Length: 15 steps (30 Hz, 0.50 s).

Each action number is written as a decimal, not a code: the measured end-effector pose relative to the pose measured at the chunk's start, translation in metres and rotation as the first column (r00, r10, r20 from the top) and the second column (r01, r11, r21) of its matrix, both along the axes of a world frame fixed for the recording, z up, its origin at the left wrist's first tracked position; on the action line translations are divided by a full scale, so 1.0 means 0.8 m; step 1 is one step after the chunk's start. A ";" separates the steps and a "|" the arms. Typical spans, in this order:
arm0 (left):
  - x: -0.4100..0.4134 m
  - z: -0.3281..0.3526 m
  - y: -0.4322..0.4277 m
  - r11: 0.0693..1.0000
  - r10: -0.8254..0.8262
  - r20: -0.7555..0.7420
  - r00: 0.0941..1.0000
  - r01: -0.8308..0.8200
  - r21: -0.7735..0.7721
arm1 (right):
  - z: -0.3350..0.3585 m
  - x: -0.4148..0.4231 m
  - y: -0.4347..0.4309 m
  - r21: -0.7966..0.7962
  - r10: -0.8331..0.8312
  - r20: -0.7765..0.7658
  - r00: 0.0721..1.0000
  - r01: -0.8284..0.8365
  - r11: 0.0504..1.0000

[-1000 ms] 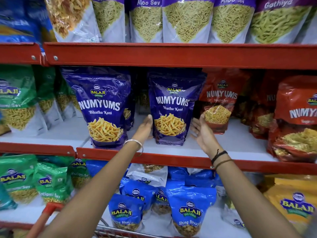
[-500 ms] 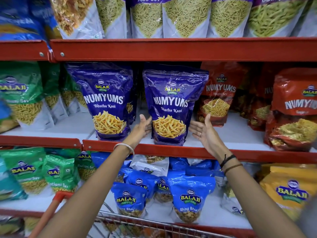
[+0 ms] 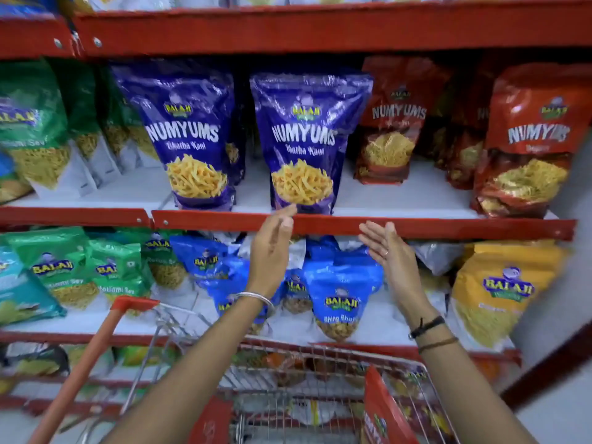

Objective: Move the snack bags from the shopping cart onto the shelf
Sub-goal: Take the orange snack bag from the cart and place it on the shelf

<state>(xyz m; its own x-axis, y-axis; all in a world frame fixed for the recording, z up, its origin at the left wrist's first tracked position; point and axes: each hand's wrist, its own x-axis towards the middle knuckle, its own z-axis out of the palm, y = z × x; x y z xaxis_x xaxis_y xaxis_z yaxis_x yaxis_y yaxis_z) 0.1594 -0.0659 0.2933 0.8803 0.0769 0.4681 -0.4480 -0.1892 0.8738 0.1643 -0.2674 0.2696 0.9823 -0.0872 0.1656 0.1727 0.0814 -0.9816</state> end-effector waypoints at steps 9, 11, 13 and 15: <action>-0.081 -0.234 -0.052 0.960 -0.219 -0.532 0.818 0.278 0.033 | -0.226 -0.167 -0.074 -0.348 -0.232 -0.262 0.937 0.132 0.928; -0.083 -0.287 -0.065 0.936 -0.259 -0.659 0.707 0.352 0.010 | -0.268 -0.197 -0.088 -0.383 -0.228 -0.362 0.904 0.079 0.921; -0.082 -0.335 -0.080 0.912 -0.264 -0.769 0.583 0.411 -0.002 | -0.305 -0.222 -0.097 -0.380 -0.250 -0.466 0.849 0.063 0.923; -0.081 -0.382 -0.097 0.888 -0.271 -0.851 0.450 0.459 -0.041 | -0.338 -0.237 -0.105 -0.366 -0.242 -0.562 0.791 0.025 0.930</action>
<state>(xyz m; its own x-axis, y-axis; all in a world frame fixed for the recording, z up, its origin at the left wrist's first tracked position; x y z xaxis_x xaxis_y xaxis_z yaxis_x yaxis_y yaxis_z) 0.0948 -0.1435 -0.0121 0.7899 -0.3447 -0.5071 0.3815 -0.3712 0.8465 -0.0256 -0.3514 -0.0005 0.8763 -0.2730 -0.3970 -0.4612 -0.2366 -0.8552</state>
